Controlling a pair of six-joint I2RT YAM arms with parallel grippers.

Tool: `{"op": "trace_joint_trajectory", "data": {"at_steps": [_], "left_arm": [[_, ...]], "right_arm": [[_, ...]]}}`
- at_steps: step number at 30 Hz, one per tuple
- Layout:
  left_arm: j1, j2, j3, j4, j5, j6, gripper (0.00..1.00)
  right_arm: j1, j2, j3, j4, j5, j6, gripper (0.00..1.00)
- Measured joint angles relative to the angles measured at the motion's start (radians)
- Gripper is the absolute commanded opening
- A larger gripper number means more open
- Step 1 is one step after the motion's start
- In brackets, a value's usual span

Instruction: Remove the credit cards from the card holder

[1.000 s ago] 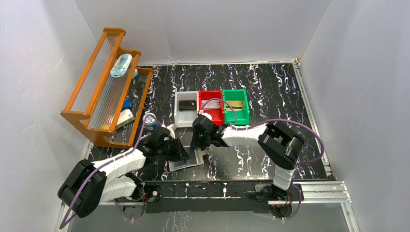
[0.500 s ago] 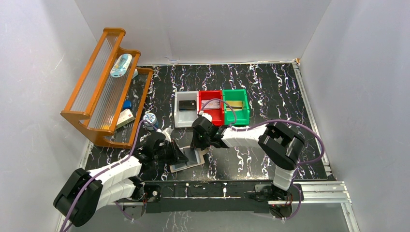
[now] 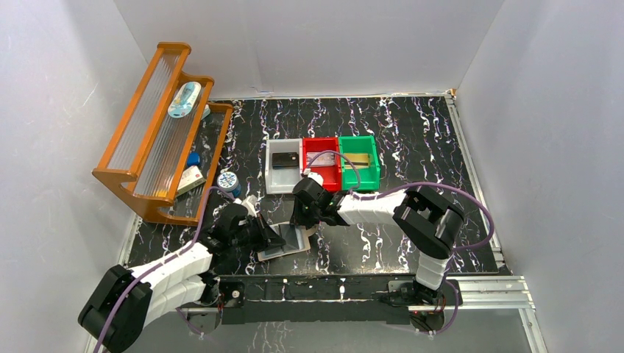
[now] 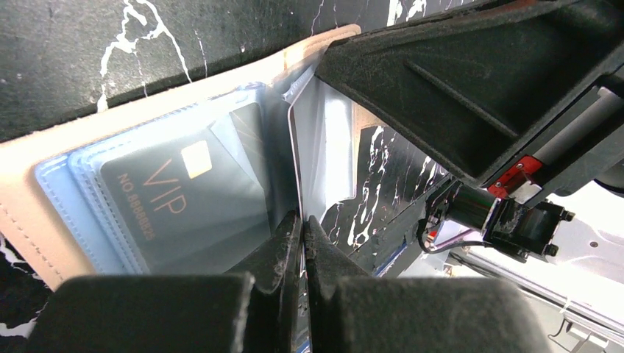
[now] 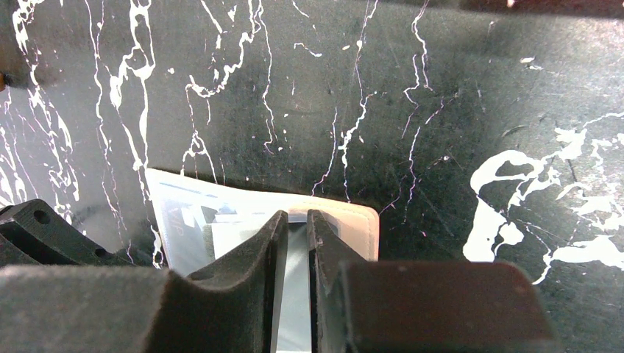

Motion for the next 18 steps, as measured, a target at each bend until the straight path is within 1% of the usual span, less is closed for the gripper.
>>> {"op": "trace_joint_trajectory", "data": {"at_steps": [4,8,11,13,16,18], "left_arm": [[0.003,-0.006,-0.002,-0.003,-0.004,-0.002,0.05],[0.004,-0.006,-0.006,-0.003,-0.007,-0.003,0.05],[0.004,-0.005,-0.007,-0.001,-0.007,-0.002,0.12],[0.005,-0.005,-0.007,-0.002,-0.005,-0.001,0.13],[0.005,-0.005,-0.007,-0.002,-0.001,0.001,0.12],[0.008,-0.005,-0.008,0.006,0.006,-0.004,0.07]], "right_arm": [[0.000,0.000,-0.001,0.002,0.000,0.000,0.25],[0.000,0.000,-0.001,0.002,0.000,0.000,0.25],[0.000,0.000,-0.001,0.002,0.000,0.000,0.25],[0.000,0.000,-0.001,0.002,0.000,0.000,0.25],[0.000,0.000,-0.001,0.002,0.000,0.000,0.25],[0.000,0.000,-0.001,0.002,0.000,0.000,0.25]]}}
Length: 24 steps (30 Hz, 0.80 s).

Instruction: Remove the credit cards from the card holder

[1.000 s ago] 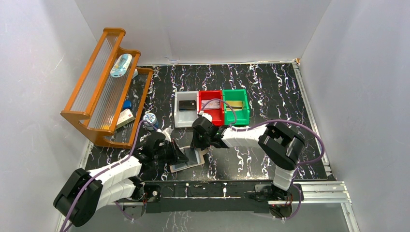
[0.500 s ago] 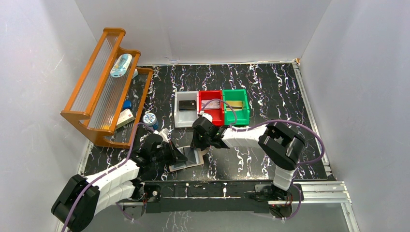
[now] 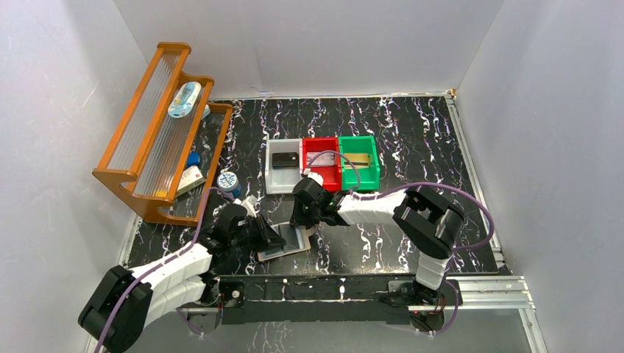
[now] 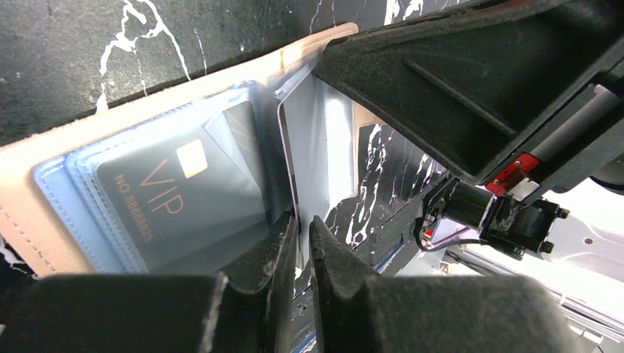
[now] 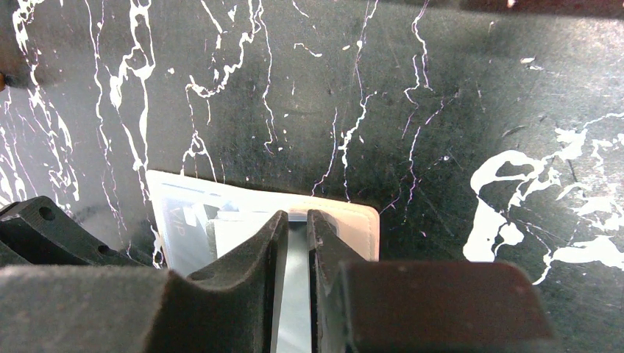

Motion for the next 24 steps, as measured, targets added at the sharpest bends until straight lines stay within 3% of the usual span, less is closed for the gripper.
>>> {"op": "trace_joint_trajectory", "data": {"at_steps": [3,11,24], "left_arm": [[0.006,0.000,-0.020,0.038,0.010,-0.022,0.00],[0.036,-0.026,-0.065,0.094,0.033,-0.079,0.00],[0.064,-0.089,-0.077,0.044,0.019,-0.084,0.09]], "right_arm": [[0.000,0.000,0.000,0.000,0.000,0.000,0.25],[0.000,0.000,-0.002,0.003,-0.001,0.000,0.25],[0.000,0.000,-0.002,0.005,-0.002,0.001,0.25]]}}
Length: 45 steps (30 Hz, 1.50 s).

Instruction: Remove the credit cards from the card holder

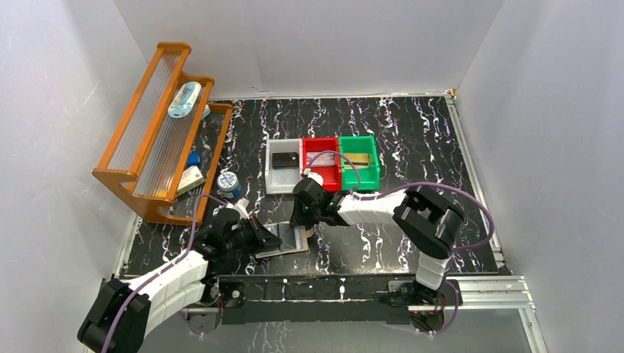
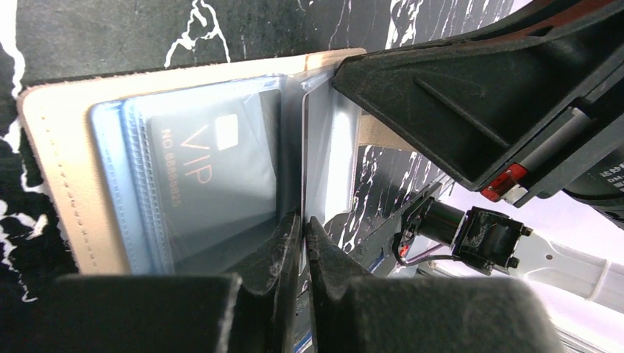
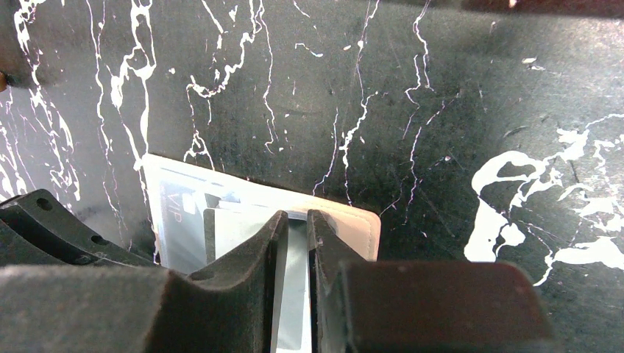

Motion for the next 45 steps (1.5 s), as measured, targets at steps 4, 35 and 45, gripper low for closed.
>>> {"op": "trace_joint_trajectory", "data": {"at_steps": [4,35,45], "left_arm": [[0.004,0.001,0.000,-0.009,0.000,0.005,0.18],[0.027,-0.065,-0.017,-0.064,-0.071,-0.028,0.00],[0.030,-0.112,-0.006,-0.148,-0.100,0.001,0.00]], "right_arm": [[0.000,0.000,0.000,0.000,0.000,0.000,0.25],[-0.001,0.000,-0.002,0.003,-0.006,0.000,0.25],[-0.003,-0.011,-0.006,0.013,-0.019,-0.036,0.30]]}}
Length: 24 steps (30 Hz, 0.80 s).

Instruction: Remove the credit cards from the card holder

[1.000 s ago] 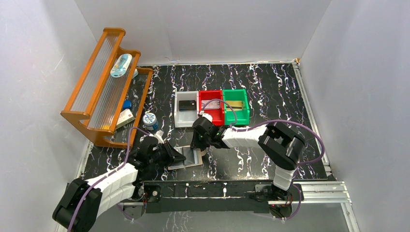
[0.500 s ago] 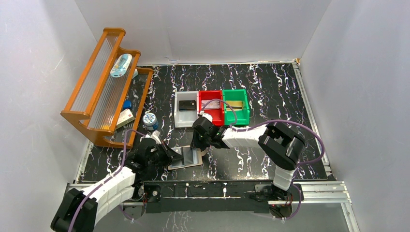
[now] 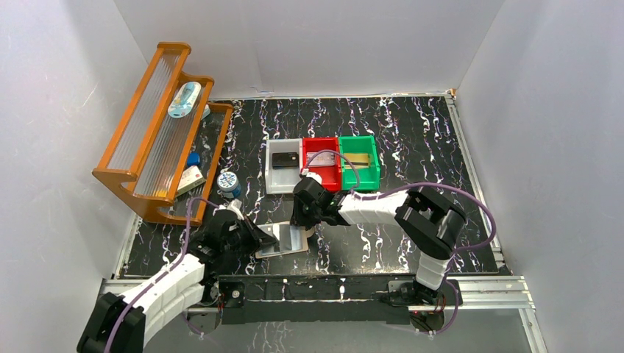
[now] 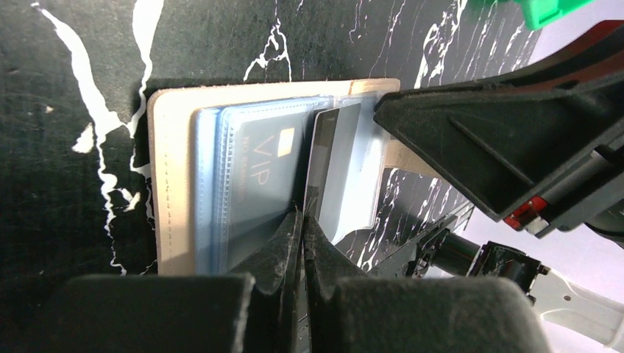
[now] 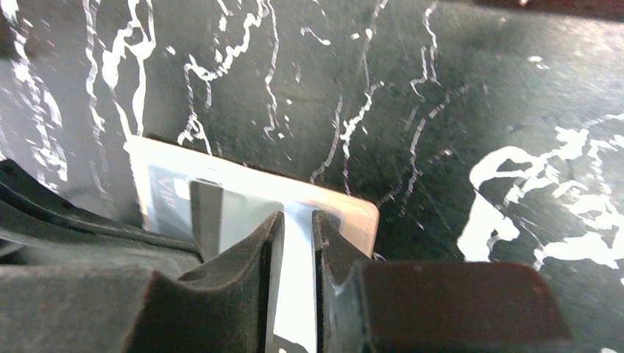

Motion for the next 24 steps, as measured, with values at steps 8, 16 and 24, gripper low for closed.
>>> {"op": "trace_joint_trajectory", "data": {"at_steps": [8,16,24], "left_arm": [[0.000,0.085,0.065,-0.032,0.005,0.076,0.00],[0.000,0.071,0.065,-0.043,0.009,0.092,0.00],[0.000,0.069,0.065,-0.044,0.010,0.096,0.01]], "right_arm": [[0.010,-0.031,0.046,-0.155,-0.060,-0.105,0.32],[0.058,-0.027,0.048,-0.146,-0.132,-0.110,0.33],[0.063,0.013,0.059,-0.123,-0.138,-0.057,0.31]]}}
